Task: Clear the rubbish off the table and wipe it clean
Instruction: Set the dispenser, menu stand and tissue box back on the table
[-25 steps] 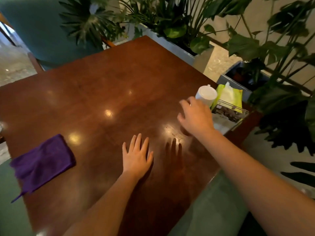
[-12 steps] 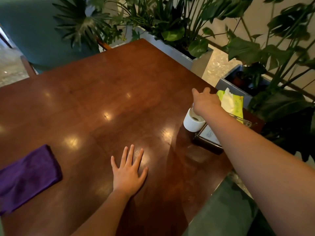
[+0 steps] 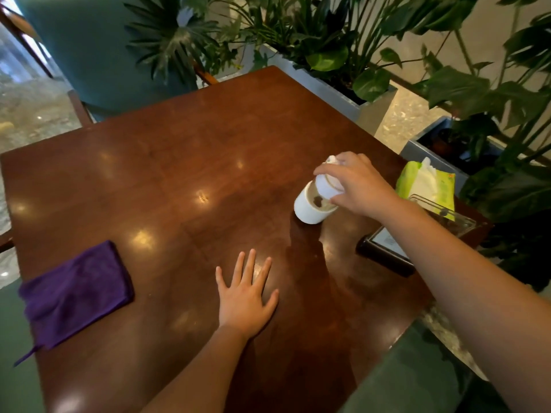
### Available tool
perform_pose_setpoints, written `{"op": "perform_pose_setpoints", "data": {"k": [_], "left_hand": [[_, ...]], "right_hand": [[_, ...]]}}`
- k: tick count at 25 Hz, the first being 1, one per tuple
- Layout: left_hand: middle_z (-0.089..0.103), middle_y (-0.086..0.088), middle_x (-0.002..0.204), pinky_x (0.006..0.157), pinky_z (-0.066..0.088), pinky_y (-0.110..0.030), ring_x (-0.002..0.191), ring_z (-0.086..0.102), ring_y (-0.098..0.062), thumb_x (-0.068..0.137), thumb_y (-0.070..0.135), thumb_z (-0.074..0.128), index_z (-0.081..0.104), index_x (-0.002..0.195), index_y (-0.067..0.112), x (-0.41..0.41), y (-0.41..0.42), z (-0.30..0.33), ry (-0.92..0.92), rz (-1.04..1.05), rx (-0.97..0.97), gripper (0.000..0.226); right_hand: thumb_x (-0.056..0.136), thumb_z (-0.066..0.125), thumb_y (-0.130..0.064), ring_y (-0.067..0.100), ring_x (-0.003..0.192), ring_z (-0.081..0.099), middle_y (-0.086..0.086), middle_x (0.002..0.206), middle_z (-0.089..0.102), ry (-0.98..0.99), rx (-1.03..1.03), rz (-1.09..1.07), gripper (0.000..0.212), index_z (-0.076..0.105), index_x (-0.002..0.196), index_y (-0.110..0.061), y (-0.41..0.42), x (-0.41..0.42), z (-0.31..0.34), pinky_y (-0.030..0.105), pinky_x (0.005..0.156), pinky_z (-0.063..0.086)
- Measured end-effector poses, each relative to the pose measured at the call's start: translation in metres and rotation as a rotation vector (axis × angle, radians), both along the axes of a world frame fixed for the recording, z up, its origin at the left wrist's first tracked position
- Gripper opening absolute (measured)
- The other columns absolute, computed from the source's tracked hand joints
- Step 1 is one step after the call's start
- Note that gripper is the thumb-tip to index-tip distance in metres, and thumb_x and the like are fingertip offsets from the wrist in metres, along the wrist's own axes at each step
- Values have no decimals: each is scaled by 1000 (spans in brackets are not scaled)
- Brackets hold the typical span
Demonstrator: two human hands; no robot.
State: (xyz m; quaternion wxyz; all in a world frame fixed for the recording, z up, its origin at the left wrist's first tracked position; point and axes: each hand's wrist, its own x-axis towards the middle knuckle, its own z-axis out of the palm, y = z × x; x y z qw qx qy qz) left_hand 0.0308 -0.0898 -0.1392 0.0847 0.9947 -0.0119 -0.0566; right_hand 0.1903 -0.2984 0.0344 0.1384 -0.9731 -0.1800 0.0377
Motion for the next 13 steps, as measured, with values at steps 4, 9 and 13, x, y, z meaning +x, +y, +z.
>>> {"op": "perform_pose_setpoints", "data": {"k": [4,9,13], "left_hand": [[-2,2,158,105,-19,-57,142,-17,-17,86,64,20,6,146,40,-1,2,-2,-21,-3,-13,66],[8,-2,158,105,-14,-62,145,-4,-23,85,61,26,18,146,37,0,2,2,-35,-11,-69,66],[-2,0,159,101,-27,-57,143,-15,-20,86,64,22,7,146,39,2,4,2,0,-23,-89,66]], "right_hand": [[75,74,-13,28,124,30,9,136,39,-17,118,206,62,49,126,-35,55,-2,-6,35,95,34],[75,73,-16,27,122,30,11,136,41,31,200,342,59,51,127,-35,134,10,-12,31,98,27],[79,71,-18,29,121,31,10,138,40,37,149,487,56,51,128,-35,186,13,-17,42,101,33]]}}
